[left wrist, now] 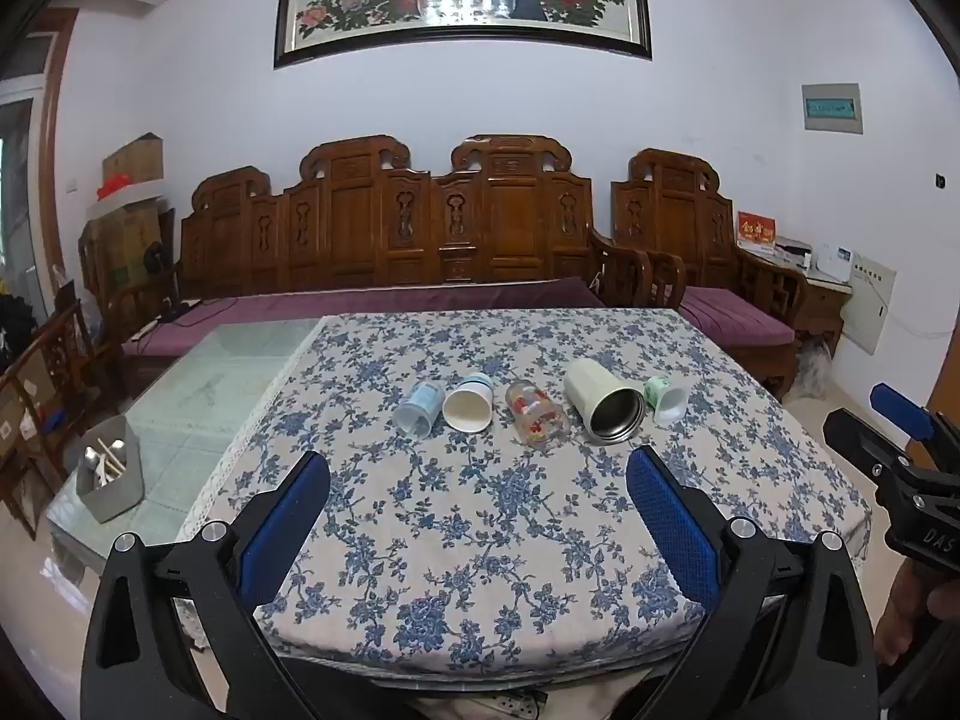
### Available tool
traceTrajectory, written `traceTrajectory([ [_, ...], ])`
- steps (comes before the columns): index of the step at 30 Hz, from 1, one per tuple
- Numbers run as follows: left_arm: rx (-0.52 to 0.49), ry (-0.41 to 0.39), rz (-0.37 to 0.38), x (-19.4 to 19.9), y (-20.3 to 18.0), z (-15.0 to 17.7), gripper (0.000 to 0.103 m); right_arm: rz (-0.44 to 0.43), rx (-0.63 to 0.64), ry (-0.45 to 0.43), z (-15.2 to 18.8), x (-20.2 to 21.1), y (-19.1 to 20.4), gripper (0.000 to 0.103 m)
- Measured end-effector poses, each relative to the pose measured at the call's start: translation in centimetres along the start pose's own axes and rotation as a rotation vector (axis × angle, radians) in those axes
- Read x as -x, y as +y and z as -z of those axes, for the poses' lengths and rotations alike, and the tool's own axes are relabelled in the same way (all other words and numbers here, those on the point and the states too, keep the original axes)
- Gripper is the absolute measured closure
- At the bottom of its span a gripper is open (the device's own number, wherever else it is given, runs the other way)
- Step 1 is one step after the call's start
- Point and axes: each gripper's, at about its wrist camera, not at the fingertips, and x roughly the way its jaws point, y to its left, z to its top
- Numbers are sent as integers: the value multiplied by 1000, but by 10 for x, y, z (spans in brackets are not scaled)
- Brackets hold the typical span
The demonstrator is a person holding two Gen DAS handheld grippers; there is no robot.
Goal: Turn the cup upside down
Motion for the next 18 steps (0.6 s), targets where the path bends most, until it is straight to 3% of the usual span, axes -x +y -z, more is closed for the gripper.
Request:
traceTrajectory([
  [18,0,-8,-3,2,-4,-4,8,-5,-4,7,2,-2,0,2],
])
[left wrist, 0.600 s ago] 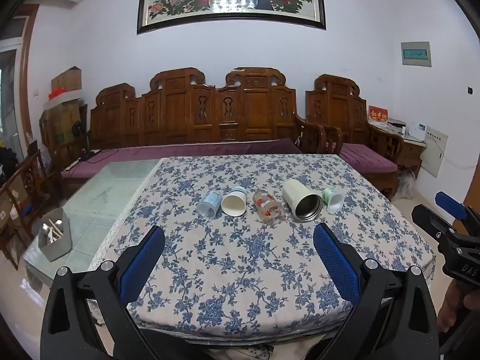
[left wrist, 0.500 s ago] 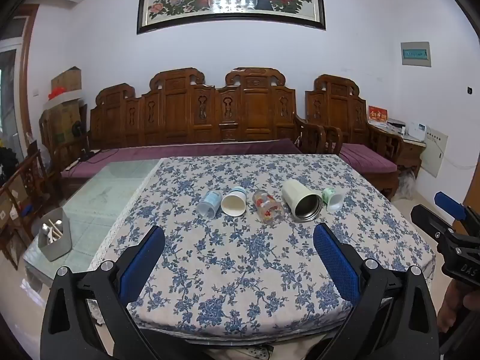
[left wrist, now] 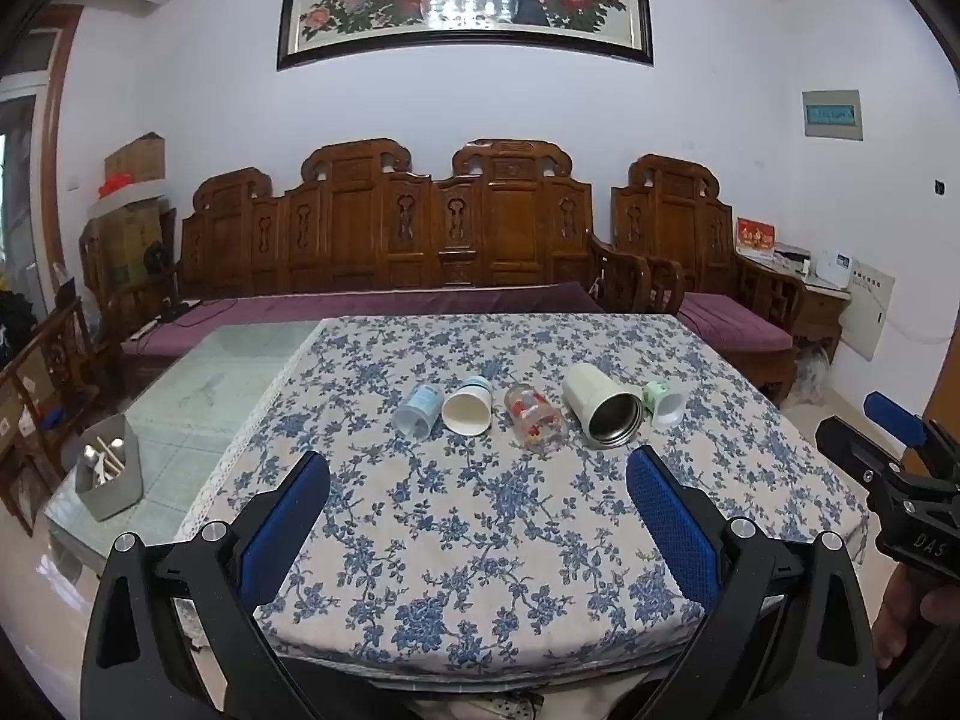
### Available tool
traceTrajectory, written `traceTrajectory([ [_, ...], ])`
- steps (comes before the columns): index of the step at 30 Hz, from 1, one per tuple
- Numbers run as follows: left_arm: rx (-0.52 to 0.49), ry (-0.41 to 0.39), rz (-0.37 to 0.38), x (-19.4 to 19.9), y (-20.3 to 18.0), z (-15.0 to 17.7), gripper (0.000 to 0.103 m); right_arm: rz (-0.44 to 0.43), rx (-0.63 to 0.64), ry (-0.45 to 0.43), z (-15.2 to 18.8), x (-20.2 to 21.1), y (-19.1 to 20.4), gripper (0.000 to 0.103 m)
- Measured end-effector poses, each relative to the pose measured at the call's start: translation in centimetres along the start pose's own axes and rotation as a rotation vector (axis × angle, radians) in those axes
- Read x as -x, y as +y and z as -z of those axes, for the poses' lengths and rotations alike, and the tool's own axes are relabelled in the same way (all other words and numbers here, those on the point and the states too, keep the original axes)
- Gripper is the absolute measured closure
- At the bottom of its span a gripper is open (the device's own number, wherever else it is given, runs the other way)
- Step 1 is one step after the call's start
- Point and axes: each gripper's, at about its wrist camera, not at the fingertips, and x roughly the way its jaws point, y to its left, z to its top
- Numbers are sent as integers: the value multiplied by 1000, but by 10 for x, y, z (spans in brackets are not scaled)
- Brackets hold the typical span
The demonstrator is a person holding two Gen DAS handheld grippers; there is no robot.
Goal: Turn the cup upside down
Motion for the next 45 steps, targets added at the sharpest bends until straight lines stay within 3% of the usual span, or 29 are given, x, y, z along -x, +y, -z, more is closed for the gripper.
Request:
traceTrajectory([
  [45,20,-22,9,4,8,0,8,-1,-3,4,2,2,0,2],
])
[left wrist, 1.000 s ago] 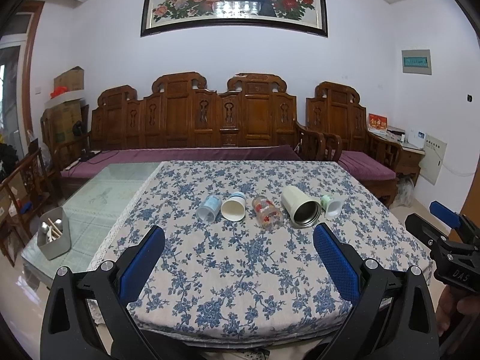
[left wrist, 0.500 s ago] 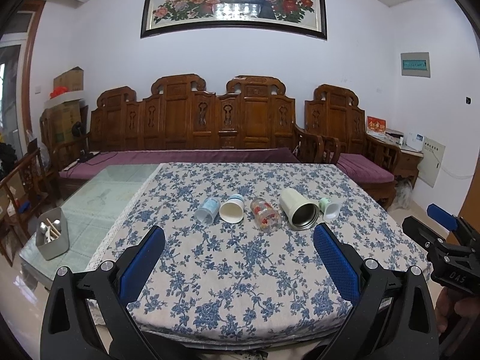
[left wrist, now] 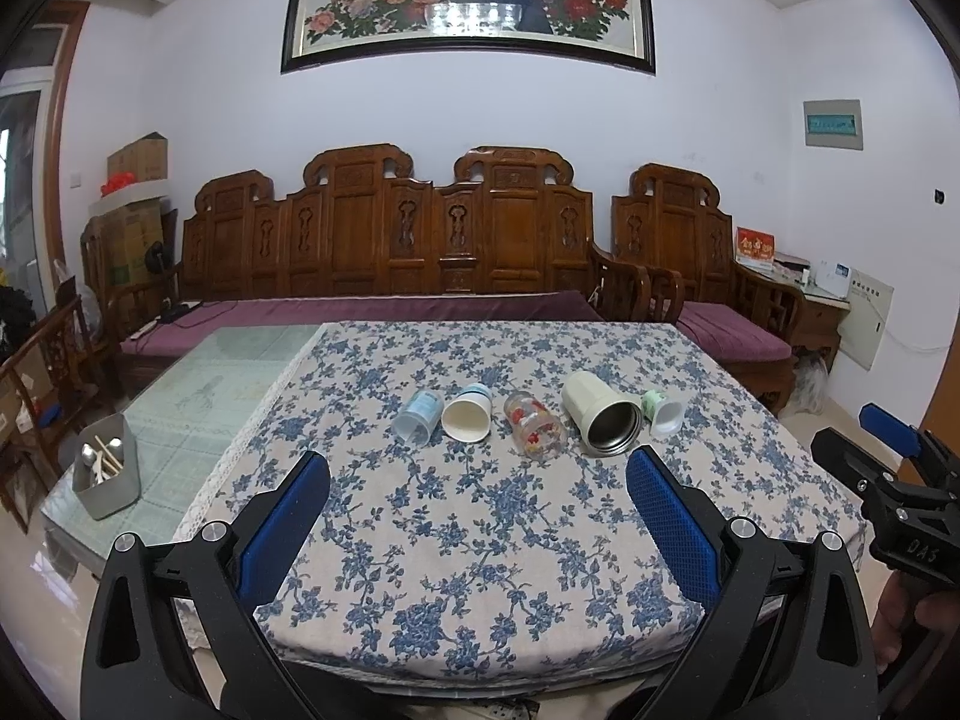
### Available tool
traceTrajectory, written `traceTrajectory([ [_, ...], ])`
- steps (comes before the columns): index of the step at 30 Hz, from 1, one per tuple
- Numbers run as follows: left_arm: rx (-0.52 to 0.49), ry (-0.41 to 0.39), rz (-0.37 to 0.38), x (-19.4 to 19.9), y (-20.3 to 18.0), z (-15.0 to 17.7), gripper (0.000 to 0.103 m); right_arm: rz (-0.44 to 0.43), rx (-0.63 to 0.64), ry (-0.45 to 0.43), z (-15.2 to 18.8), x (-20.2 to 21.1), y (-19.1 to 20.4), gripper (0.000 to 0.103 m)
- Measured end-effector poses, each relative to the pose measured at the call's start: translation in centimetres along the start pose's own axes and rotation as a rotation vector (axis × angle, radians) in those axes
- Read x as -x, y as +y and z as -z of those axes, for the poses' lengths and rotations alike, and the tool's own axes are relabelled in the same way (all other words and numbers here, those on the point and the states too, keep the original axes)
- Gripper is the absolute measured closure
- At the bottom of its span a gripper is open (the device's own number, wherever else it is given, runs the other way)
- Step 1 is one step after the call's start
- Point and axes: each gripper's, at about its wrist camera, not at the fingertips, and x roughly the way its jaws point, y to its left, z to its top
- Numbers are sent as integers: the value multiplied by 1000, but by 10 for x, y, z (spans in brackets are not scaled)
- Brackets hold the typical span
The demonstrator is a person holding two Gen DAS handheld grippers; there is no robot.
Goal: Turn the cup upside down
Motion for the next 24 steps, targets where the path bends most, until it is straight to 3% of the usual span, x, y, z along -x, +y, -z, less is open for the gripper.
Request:
traceTrajectory([
  [24,-1,13,-3,-7,2,3,8,-2,-4,10,3,-5,-1,2],
])
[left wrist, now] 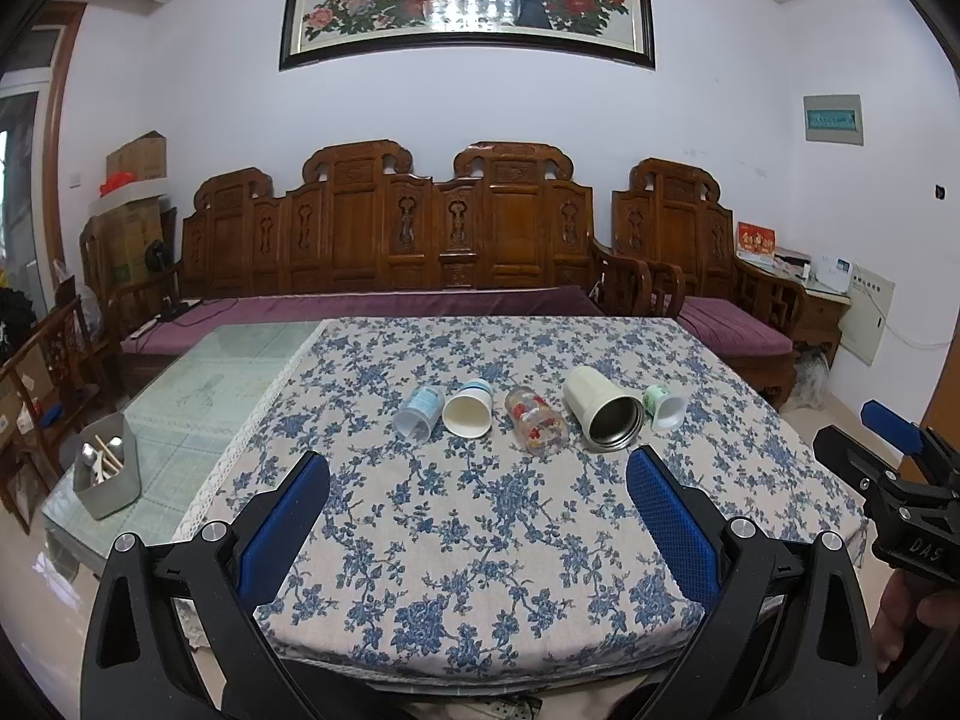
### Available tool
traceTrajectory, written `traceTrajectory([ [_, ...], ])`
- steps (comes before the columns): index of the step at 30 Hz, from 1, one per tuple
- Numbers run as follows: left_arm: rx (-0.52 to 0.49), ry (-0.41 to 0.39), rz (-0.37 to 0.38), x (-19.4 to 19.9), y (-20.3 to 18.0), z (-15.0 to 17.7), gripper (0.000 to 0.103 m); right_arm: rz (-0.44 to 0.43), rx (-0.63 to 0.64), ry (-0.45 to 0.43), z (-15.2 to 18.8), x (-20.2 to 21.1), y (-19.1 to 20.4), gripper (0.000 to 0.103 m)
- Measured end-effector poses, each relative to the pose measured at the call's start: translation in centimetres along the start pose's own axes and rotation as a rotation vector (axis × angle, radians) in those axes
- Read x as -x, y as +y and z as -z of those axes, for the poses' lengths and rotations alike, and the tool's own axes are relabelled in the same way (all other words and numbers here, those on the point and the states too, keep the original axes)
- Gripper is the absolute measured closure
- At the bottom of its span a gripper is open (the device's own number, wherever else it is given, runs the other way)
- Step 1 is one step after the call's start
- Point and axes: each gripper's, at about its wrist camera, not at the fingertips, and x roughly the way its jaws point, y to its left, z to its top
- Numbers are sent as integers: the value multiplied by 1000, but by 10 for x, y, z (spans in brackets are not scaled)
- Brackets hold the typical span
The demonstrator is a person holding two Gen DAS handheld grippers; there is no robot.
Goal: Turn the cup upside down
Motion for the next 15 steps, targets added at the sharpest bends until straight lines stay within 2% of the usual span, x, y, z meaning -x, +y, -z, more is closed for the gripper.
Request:
traceTrajectory([
  [7,-6,52,1,-21,1,7,8,-11,-7,39,3,-20,-7,2],
  [15,-40,99,21,-59,1,11,8,-22,36,100,5,-75,-19,5],
])
